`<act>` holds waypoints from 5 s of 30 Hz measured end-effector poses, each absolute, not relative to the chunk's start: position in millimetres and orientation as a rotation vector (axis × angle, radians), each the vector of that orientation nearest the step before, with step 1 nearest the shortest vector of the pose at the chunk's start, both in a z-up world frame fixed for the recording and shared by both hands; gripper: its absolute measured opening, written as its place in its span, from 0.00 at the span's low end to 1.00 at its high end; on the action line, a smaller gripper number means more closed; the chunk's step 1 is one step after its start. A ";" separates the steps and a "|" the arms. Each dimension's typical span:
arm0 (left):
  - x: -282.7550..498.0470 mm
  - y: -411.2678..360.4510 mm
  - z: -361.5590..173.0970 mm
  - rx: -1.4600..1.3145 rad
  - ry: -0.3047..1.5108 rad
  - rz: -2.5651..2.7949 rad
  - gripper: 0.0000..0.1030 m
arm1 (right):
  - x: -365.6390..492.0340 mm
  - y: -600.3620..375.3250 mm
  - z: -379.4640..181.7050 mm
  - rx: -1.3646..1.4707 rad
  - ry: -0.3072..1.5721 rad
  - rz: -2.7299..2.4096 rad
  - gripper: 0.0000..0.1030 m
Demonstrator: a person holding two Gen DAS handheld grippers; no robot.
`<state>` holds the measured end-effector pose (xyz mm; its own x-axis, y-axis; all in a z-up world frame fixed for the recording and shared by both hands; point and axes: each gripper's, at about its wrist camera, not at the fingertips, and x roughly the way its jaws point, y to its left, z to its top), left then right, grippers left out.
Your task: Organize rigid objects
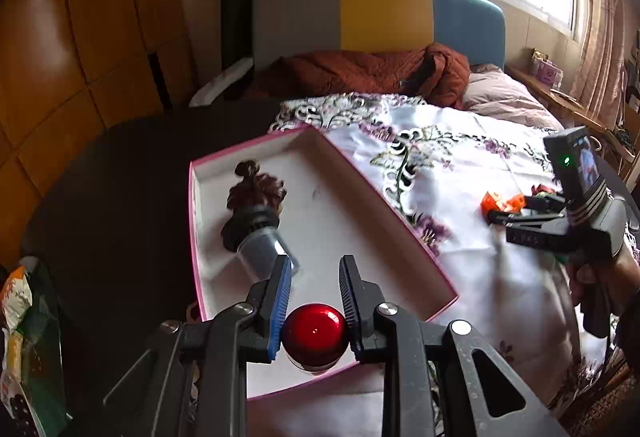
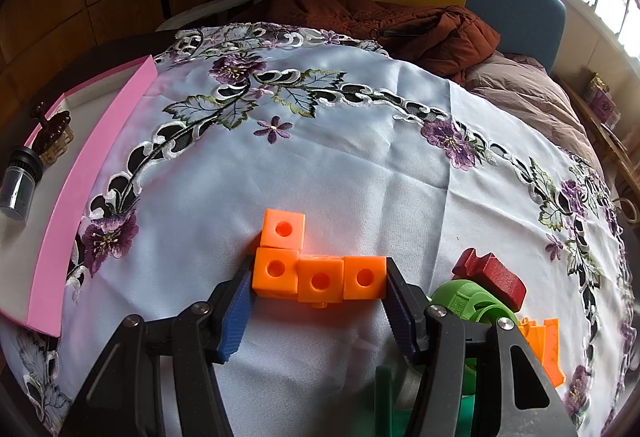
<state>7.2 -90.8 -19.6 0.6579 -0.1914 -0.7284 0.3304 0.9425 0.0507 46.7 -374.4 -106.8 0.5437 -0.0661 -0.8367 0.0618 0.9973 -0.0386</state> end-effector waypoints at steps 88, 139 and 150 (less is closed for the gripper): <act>24.6 -11.3 -17.7 -0.004 0.816 -0.183 0.42 | 7.8 -299.3 -17.4 0.082 0.858 0.142 0.82; -10.7 -371.8 -46.7 0.540 0.815 -1.136 0.34 | -82.1 -561.4 -44.3 0.708 0.754 -0.632 0.90; 3.3 -400.4 -82.8 0.548 0.966 -1.183 0.34 | -80.3 -566.4 -49.9 0.740 0.769 -0.629 0.90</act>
